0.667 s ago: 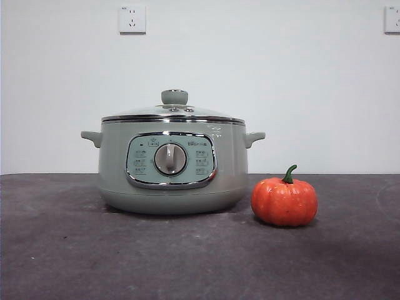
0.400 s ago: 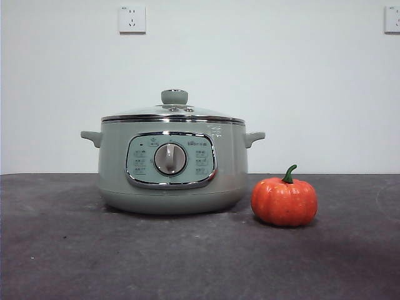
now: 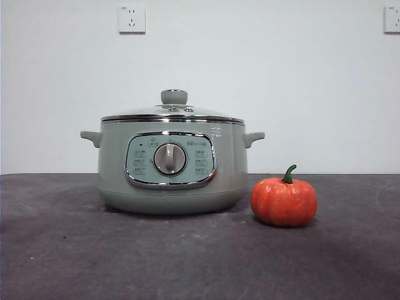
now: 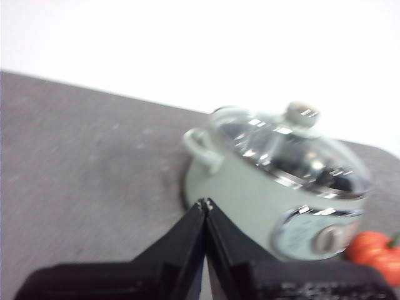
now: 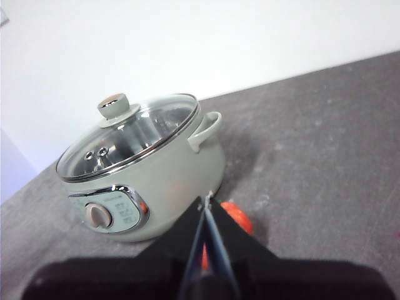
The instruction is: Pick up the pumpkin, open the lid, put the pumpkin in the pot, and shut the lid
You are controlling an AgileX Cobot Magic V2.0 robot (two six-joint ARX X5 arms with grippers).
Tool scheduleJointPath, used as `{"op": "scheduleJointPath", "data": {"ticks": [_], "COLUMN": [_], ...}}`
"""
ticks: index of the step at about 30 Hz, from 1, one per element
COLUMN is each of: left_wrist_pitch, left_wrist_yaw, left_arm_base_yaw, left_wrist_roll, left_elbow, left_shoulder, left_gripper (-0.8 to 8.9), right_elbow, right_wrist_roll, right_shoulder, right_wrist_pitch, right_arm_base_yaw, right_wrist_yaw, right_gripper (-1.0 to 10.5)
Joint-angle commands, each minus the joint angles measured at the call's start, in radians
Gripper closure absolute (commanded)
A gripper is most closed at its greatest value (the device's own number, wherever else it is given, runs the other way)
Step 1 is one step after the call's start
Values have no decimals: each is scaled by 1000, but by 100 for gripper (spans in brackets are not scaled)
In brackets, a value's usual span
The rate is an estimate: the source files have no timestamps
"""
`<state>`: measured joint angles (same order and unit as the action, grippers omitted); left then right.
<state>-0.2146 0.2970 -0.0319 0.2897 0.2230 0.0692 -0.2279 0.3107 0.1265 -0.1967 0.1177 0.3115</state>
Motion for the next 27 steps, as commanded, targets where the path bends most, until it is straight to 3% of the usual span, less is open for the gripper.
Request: {"op": "scheduleJointPath", "data": {"ticks": [1, 5, 11, 17, 23, 27], "left_wrist_pitch": [-1, -66, -218, -396, -594, -654], "left_wrist_yaw": [45, 107, 248, 345, 396, 395], "left_arm_base_yaw": [-2, -2, -2, -2, 1, 1], "left_wrist_roll": [4, -15, -134, -250, -354, -373], "left_elbow": [57, 167, 355, 542, 692, 735], "left_shoulder": [46, 129, 281, 424, 526, 546], "left_gripper": [822, 822, 822, 822, 822, 814], "right_elbow": [-84, -233, -484, -720, -873, -882], "right_wrist_roll": [-16, -67, -245, -387, -460, -460], "right_shoulder": [69, 188, 382, 559, 669, 677], "right_wrist_pitch": [-39, -155, -385, -640, -846, -859], "right_arm_base_yaw": [2, 2, 2, 3, 10, 28], "right_wrist_yaw": [2, 6, 8, 66, 158, 159], "right_gripper": [959, 959, 958, 958, 958, 957]}}
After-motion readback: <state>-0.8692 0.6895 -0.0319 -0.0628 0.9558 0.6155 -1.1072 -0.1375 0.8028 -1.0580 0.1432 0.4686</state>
